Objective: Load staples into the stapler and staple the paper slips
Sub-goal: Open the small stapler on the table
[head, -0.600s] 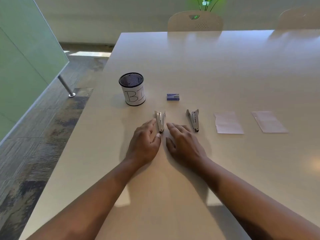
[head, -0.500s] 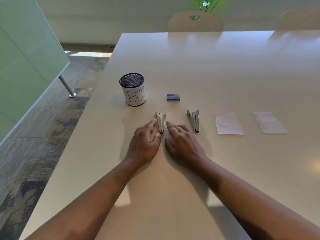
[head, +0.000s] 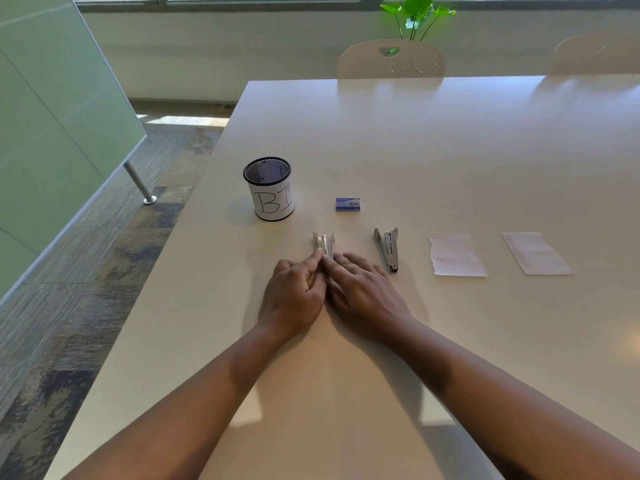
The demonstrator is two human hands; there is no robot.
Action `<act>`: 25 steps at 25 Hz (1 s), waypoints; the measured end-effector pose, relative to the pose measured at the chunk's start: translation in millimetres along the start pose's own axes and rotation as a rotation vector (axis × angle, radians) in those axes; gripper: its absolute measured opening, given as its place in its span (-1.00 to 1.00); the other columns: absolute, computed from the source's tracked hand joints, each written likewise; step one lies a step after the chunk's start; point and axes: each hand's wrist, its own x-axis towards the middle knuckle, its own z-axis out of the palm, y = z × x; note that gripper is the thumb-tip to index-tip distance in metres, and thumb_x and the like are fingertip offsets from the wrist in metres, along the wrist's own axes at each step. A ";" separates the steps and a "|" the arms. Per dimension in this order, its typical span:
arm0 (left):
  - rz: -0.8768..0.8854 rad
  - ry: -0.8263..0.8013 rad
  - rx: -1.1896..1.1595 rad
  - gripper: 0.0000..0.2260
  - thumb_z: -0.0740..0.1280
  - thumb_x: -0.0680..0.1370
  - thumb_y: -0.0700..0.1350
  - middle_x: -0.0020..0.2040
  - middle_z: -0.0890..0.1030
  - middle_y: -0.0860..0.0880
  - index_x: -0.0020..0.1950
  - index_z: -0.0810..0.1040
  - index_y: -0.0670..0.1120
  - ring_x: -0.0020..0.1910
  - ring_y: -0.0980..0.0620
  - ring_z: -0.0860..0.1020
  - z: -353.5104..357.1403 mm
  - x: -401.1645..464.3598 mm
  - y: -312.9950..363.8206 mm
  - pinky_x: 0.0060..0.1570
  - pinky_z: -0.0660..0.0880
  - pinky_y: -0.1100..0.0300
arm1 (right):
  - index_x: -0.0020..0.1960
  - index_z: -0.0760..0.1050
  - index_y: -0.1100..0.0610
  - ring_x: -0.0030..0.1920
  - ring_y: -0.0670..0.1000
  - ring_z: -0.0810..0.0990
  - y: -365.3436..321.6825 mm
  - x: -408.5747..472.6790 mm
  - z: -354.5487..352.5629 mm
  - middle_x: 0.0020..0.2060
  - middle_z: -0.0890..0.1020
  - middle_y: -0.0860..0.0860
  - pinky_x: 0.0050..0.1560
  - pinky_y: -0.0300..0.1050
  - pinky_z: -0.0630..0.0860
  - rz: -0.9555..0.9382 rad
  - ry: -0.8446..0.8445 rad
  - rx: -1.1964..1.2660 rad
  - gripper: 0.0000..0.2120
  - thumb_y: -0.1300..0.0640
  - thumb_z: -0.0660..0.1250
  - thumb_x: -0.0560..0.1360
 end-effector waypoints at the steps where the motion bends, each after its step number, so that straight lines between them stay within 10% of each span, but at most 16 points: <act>1: -0.011 -0.001 -0.016 -0.48 0.16 0.52 0.12 -0.13 0.43 0.28 0.49 0.43 0.15 0.24 0.15 0.40 -0.9 0.3 -0.8 0.10 0.32 0.29 | 0.57 0.26 -0.04 0.53 0.03 0.29 -1.5 -0.5 -1.0 0.47 0.46 0.01 0.43 0.07 0.32 0.003 0.023 0.014 -0.48 -0.15 0.08 0.64; 5: 0.000 0.014 -0.073 -0.56 0.18 0.52 0.08 0.17 0.67 0.09 0.38 0.56 0.18 0.27 0.17 0.47 -1.0 0.4 -2.8 0.18 0.39 0.29 | 0.36 0.49 0.03 0.37 0.05 0.47 -2.8 -2.0 -1.6 0.27 0.63 0.01 0.35 0.01 0.43 -0.007 0.132 0.062 -0.64 -0.08 0.17 0.64; 20: -0.056 0.269 -0.239 -0.70 0.28 0.52 -0.17 0.13 0.59 0.02 0.24 0.56 -0.06 -0.08 0.05 0.60 4.7 5.4 -4.2 0.01 0.56 0.14 | 0.24 0.58 0.10 0.08 0.21 0.48 -7.7 7.9 2.9 0.02 0.61 0.13 0.13 0.06 0.50 0.113 0.175 0.084 -0.69 0.09 0.19 0.58; 25: -0.129 0.231 -0.232 -0.53 0.27 0.56 -0.25 0.36 0.52 -0.12 0.49 0.41 -0.11 0.29 -0.04 0.52 4.7 6.0 -4.5 0.30 0.48 0.09 | 0.20 0.63 0.05 0.06 0.13 0.53 -0.1 8.1 6.5 -0.02 0.61 0.05 0.04 -0.07 0.46 0.145 0.221 0.273 -0.76 0.13 0.30 0.57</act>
